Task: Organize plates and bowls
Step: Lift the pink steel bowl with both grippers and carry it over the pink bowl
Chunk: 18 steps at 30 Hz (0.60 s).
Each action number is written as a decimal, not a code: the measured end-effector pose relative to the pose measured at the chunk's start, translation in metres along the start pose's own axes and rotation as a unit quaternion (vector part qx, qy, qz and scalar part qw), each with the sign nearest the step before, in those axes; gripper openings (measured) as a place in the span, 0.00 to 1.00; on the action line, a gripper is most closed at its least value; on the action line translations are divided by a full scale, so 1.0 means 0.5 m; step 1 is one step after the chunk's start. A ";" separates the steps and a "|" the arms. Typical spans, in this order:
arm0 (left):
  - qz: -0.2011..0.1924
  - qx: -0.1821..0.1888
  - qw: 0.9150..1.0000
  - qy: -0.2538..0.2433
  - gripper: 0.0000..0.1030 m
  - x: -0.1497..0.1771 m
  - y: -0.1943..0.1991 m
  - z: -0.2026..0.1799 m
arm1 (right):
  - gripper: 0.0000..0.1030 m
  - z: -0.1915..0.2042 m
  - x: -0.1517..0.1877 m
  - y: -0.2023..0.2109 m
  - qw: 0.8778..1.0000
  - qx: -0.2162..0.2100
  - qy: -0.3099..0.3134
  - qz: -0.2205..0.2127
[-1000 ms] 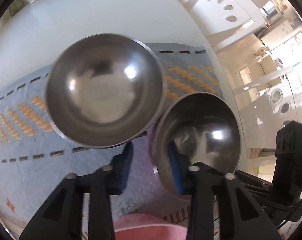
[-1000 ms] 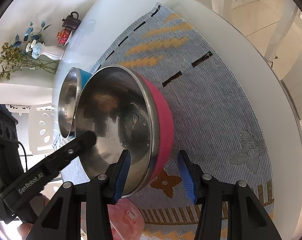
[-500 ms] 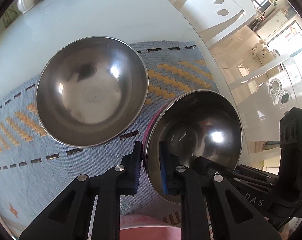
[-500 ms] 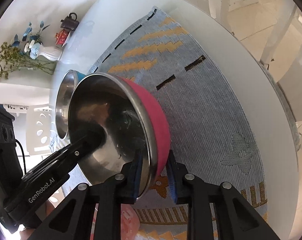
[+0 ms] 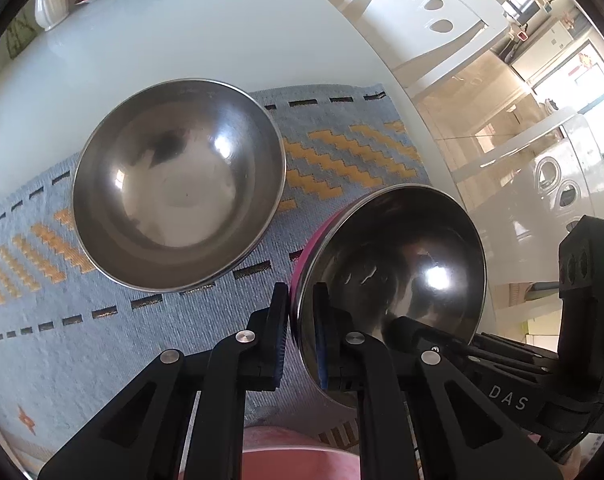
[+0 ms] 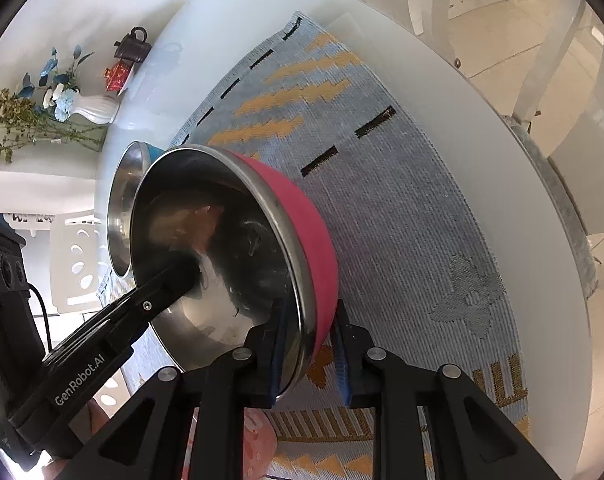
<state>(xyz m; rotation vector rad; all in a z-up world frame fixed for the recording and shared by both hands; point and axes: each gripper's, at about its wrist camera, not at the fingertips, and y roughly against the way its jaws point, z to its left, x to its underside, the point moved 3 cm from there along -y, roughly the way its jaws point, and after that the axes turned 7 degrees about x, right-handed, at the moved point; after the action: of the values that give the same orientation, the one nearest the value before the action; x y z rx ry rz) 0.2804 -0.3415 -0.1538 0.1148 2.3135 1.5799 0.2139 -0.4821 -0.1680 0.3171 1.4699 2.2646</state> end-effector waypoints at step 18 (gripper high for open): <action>-0.019 0.005 1.000 -0.010 0.09 0.002 0.059 -0.018 | 0.20 0.027 0.018 0.056 1.000 0.002 0.015 -0.011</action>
<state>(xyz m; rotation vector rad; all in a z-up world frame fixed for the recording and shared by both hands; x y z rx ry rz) 0.2730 -0.3380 -0.1243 0.0881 2.2947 1.5422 0.2051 -0.4766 -0.1373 0.2682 1.4847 2.2590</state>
